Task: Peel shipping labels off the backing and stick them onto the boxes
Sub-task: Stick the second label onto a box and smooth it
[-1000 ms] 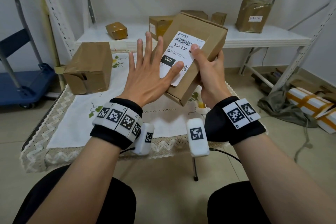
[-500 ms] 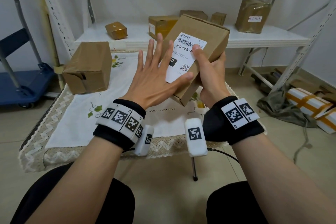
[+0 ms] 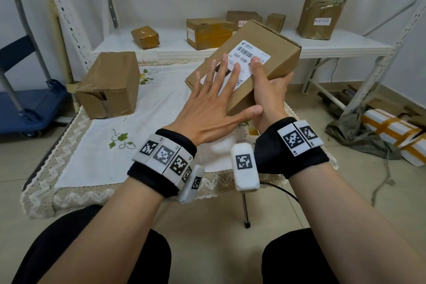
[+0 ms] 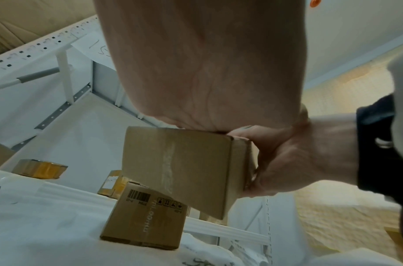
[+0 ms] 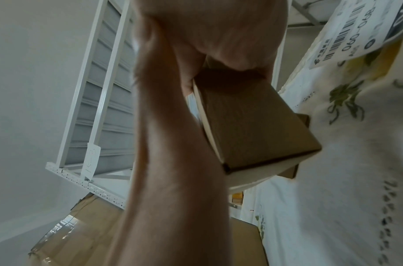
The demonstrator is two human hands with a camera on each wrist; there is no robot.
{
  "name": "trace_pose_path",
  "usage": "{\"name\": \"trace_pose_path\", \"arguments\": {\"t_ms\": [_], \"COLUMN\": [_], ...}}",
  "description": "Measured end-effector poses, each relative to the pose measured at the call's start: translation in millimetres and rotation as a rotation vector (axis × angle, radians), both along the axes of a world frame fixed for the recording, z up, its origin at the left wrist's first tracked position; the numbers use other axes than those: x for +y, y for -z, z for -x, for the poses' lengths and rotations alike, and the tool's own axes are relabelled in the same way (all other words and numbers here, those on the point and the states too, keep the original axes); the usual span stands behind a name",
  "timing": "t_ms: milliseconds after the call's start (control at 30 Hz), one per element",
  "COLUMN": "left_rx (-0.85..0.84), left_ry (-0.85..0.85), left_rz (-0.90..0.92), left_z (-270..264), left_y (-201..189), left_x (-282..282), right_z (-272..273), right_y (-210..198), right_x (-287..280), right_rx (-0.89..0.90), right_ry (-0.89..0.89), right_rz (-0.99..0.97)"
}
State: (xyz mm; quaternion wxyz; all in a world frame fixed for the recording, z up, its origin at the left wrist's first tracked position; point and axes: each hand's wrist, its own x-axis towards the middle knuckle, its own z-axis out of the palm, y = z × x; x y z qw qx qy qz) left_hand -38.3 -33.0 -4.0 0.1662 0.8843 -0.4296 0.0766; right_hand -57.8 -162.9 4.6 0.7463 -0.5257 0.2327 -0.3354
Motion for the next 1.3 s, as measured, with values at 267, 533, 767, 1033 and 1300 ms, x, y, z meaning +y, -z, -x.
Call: {"name": "trace_pose_path", "arguments": {"t_ms": [267,533,767,1033,1300], "left_rx": [0.1,0.057,0.127,0.07,0.064], "left_ry": [-0.003,-0.12,-0.241,-0.209,-0.231], "left_rz": [0.126,0.186,0.243,0.265,0.275], "left_z": [-10,-20,-39,-34,-39], "left_y": [-1,-2,0,-3,-2], "left_x": [7,13,27,26,28], "right_z": [-2,3,20,23,27], "right_y": [-1,-5,-12,-12,-16], "right_x": [-2,12,7,9,9], "right_rx": [-0.041,-0.001,0.003,0.003,0.012], "right_ry": [0.008,-0.174,-0.265,-0.27,-0.323], "right_rz": [-0.05,0.023,0.09,0.084,0.123]}}
